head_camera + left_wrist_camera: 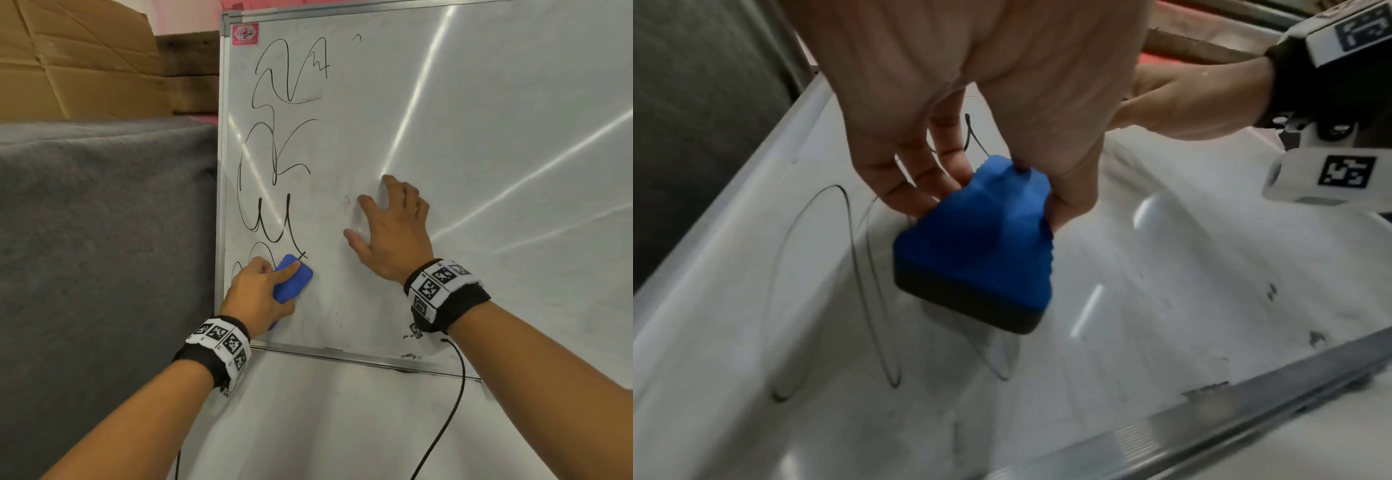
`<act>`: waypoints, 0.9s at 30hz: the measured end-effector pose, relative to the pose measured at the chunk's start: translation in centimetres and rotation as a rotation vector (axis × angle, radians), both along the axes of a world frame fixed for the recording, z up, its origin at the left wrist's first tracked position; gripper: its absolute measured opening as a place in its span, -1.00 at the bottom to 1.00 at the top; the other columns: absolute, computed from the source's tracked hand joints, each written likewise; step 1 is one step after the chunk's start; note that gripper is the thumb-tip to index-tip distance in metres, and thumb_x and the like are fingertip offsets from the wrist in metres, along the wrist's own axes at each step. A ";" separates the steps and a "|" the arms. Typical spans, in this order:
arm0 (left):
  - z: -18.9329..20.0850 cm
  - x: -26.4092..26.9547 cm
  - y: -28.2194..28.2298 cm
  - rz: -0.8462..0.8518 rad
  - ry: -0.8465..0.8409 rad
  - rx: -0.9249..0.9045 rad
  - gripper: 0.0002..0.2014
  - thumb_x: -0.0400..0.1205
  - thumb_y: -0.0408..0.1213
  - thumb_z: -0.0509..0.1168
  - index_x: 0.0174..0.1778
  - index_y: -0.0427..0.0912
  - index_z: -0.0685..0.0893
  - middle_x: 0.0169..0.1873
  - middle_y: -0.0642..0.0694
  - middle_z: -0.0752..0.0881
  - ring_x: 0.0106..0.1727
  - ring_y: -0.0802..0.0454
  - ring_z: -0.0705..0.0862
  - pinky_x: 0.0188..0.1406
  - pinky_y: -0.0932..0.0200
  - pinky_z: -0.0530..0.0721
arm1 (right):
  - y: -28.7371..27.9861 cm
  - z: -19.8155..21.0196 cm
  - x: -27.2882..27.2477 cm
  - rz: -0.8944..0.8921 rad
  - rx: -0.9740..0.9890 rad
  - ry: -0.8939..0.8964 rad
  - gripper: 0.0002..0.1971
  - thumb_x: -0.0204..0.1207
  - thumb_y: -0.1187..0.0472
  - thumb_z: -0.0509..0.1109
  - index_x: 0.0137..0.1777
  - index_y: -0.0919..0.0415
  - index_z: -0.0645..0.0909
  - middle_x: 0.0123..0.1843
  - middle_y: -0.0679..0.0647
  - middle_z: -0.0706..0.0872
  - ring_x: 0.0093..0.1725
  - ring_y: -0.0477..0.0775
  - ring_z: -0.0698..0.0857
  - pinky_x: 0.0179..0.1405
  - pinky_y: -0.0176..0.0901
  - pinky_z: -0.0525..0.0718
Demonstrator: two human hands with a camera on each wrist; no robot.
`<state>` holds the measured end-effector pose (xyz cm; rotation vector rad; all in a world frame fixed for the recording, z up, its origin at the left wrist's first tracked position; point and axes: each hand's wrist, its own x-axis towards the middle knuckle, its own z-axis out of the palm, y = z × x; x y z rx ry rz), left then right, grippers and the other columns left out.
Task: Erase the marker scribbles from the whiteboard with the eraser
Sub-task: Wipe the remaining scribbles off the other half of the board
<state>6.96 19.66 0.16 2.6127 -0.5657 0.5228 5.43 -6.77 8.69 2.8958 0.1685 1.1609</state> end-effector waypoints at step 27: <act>1.7 4.0 3.8 0.309 0.066 -0.641 -0.49 0.82 -0.19 0.02 0.72 -0.16 0.18 0.55 -0.28 0.46 0.57 -0.25 0.40 0.60 -0.05 0.29 | 12.7 -9.6 -1.8 -0.012 0.304 0.285 -0.37 0.59 -0.14 0.30 0.56 -0.05 0.12 0.34 0.20 0.31 -0.11 0.14 0.57 -0.34 0.02 0.76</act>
